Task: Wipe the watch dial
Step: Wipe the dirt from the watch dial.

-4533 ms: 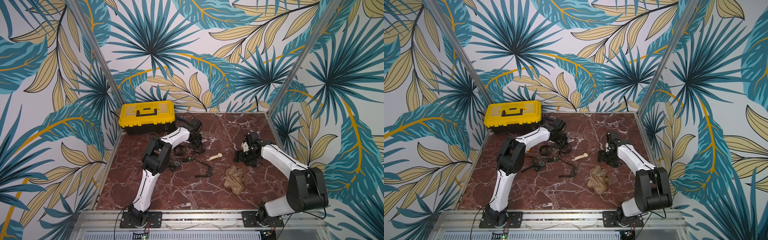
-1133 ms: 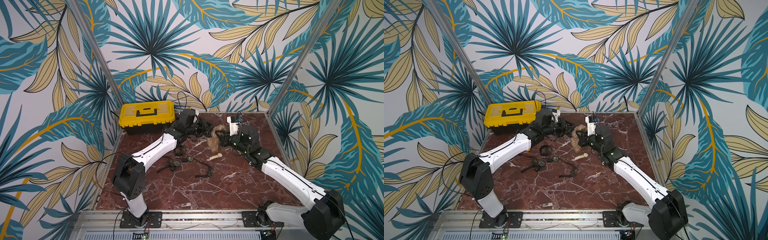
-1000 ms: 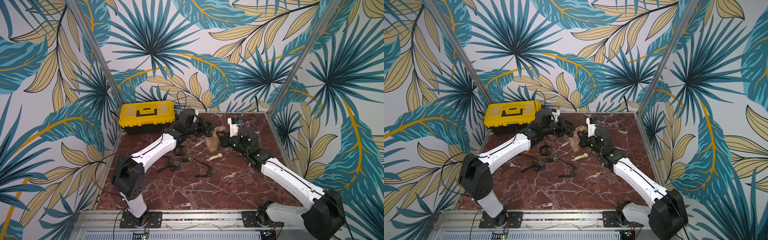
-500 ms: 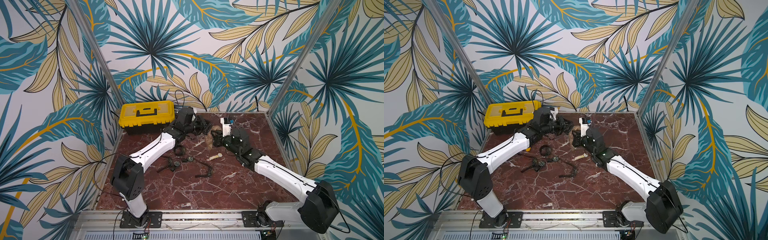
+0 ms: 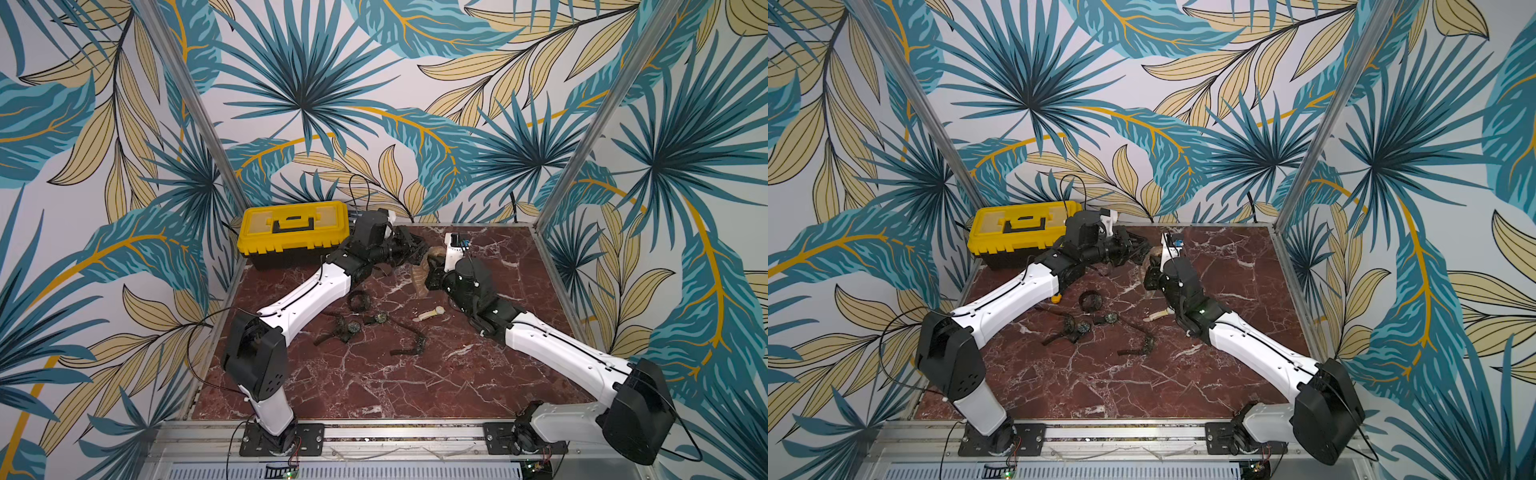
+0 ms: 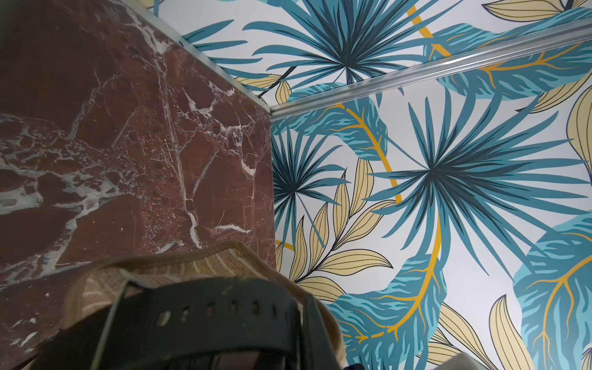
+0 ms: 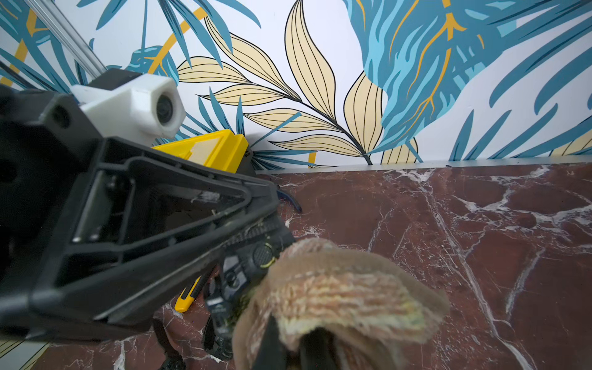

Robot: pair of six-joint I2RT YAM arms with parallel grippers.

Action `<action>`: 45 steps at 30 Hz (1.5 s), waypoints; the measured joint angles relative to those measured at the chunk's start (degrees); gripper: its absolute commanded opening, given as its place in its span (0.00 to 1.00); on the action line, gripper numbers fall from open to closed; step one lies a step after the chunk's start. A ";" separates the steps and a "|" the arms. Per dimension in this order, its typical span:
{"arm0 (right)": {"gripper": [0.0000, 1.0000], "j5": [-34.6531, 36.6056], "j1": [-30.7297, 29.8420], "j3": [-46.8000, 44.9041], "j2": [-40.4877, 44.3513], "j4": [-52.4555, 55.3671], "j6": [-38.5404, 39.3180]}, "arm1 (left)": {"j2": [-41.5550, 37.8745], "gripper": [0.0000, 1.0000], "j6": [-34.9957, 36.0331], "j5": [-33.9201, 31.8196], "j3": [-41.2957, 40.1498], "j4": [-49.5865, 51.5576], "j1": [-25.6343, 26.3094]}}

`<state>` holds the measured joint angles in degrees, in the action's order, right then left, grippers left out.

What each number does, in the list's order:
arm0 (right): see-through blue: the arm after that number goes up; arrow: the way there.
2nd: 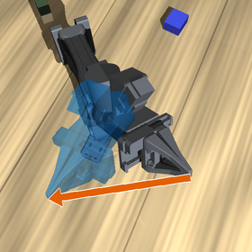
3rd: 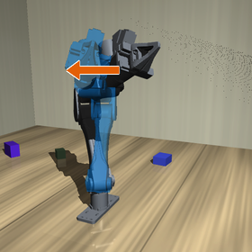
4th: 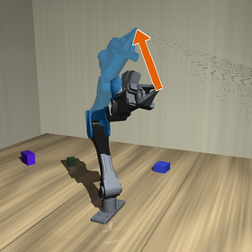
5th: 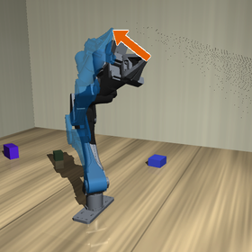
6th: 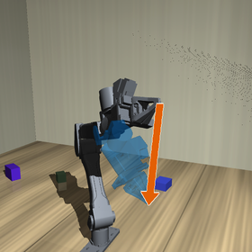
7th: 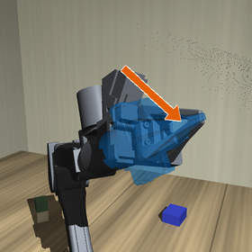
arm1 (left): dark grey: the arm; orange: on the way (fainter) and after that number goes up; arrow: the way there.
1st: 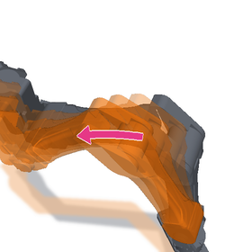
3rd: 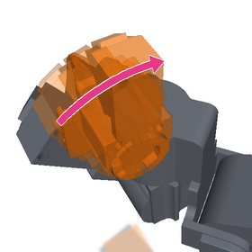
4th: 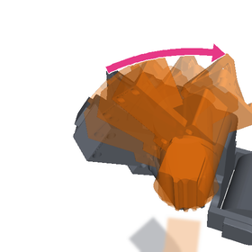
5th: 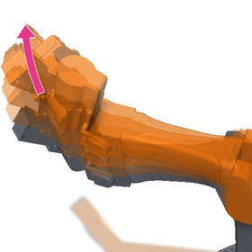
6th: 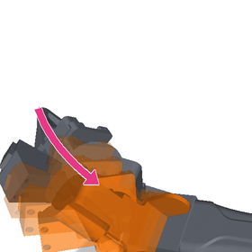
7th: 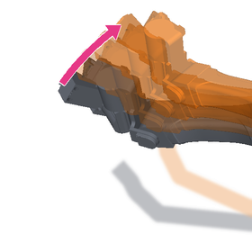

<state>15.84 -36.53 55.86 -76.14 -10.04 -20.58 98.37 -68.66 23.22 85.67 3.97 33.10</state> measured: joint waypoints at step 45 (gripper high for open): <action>0.00 -13.31 1.66 3.85 -0.79 6.84 -7.26 | 0.13 0.00 2.27 1.44 0.92 0.70 -0.35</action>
<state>2.52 -34.87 59.70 -76.93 -3.20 -27.83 98.50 -66.39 24.67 86.59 4.67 32.75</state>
